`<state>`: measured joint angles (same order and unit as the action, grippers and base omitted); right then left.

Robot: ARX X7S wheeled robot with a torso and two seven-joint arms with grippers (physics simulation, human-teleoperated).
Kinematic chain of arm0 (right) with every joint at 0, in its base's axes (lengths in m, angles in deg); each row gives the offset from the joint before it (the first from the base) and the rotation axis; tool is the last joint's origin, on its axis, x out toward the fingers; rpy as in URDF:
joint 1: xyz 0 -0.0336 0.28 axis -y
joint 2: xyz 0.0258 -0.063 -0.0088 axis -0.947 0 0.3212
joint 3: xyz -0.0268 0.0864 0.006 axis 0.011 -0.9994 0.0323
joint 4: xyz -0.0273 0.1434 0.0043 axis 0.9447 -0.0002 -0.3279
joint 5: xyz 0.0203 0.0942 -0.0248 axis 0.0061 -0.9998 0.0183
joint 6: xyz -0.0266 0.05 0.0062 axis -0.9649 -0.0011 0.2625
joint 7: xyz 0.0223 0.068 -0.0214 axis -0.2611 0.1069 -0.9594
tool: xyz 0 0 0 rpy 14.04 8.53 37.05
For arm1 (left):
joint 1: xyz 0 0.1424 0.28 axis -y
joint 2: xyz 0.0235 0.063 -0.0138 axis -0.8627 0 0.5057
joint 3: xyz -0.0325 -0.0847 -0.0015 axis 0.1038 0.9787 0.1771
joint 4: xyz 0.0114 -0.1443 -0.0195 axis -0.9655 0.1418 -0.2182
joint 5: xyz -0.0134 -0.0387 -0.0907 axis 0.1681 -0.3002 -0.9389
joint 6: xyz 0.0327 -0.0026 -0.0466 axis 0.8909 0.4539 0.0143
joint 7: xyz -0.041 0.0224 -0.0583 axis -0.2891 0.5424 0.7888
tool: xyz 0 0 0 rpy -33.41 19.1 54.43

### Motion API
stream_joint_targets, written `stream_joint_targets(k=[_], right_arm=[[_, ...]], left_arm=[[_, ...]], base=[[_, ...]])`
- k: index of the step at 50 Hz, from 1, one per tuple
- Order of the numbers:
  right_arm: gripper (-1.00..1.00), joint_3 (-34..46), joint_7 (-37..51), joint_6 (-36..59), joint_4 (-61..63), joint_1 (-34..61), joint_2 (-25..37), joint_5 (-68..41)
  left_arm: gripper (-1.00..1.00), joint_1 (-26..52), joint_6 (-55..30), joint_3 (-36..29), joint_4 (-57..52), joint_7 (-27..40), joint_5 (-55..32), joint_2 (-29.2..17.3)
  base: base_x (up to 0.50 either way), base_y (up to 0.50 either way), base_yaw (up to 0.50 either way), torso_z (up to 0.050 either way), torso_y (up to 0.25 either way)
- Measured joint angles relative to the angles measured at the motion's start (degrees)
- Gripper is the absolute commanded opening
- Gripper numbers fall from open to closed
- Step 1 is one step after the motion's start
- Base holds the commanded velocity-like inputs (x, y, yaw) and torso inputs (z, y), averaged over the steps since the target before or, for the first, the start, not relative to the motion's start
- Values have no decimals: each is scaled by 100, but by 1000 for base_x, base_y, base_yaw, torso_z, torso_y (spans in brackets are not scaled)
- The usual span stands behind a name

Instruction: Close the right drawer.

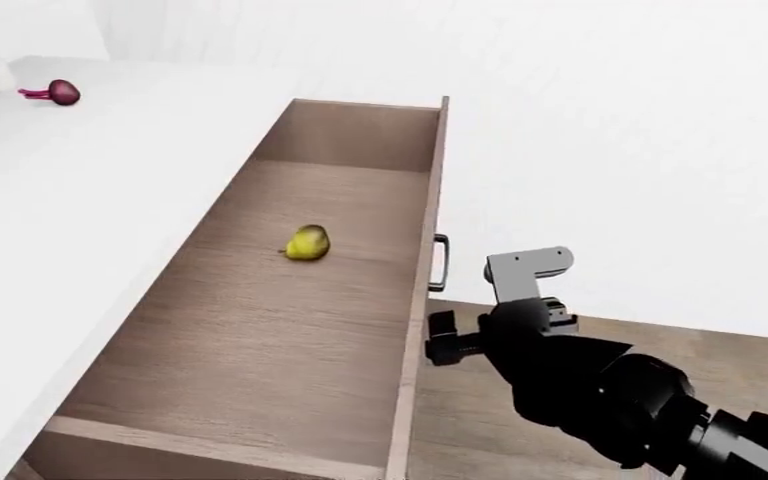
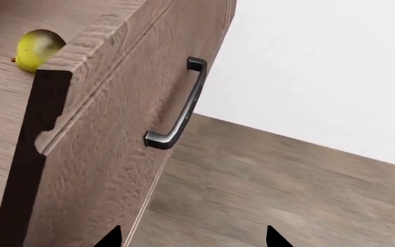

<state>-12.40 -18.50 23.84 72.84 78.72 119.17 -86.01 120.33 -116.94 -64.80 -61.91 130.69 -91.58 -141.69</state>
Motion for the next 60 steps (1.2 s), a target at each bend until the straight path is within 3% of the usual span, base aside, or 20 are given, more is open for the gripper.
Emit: stream_joint_targets(k=[60], right_arm=[[100, 54, -442, -18, -292, 43, -1056, 259]], left_arm=[[100, 156, 106, -41, 42, -50, -119, -84]], base=[[0, 0, 0, 0, 1]])
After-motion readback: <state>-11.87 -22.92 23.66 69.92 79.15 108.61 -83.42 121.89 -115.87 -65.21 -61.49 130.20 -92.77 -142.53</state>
